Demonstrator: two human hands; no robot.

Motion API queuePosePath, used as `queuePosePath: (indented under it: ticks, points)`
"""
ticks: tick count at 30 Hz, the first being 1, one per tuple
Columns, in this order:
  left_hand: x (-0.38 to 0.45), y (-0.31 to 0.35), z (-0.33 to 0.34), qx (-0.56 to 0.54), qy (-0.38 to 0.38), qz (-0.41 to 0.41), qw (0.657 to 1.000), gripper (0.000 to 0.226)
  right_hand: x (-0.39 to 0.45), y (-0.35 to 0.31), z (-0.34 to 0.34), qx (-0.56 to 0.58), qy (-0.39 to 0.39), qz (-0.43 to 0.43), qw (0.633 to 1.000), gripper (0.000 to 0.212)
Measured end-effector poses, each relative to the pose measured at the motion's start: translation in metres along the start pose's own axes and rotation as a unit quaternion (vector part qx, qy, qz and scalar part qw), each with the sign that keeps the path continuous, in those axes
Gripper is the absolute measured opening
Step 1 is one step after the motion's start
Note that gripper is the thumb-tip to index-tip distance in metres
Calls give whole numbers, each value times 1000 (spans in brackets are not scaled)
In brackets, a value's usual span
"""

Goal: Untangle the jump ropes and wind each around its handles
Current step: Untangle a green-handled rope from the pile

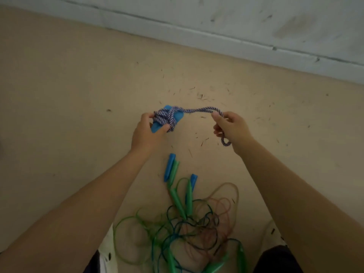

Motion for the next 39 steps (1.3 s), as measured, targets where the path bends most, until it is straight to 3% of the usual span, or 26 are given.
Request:
queuePosePath:
  ticks: [4,5,7,9,13,19,23,27,30,34,39]
  points:
    - [-7,-25,17,15,-34,-42,998,75,10,32,16,-144,76,31,986,79]
    - [-17,-32,21,18,-30,-61,998,73,6,43,19,-160,94,27,982,79]
    - [-42,-44,31,11,-41,-112,993,66,-6,65,33,-180,79,4,980,58]
    - [-66,-54,45,1,-82,-137,987,58,-22,91,58,-201,6,26,979,36]
    - [-90,-60,70,-73,-159,-155,972,38,-52,129,100,-113,-130,98,980,32]
    - [-105,-29,53,-231,-198,-166,938,9,-74,116,85,18,-163,102,981,28]
    - [-107,32,11,-290,-191,-118,931,14,-110,55,53,64,-169,60,982,26]
    - [-125,117,-45,-317,-172,-48,931,19,-177,-21,11,72,-149,-27,986,10]
    - [-152,180,-91,-321,-167,24,932,11,-239,-73,-20,70,-137,-103,983,19]
    - [-203,255,-151,-292,-161,122,935,16,-329,-126,-55,105,-153,-172,968,19]
    - [-274,314,-209,-240,-170,232,927,16,-431,-160,-90,237,-182,-227,927,14]
Point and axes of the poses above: each hand's wrist, its own x-axis towards the middle knuckle, its own z-axis out of the palm, y = z × x, the point moved 3 cm from there along x, towards the middle knuckle, and after that the axes turned 12 degrees about z, right-handed, at the moved point
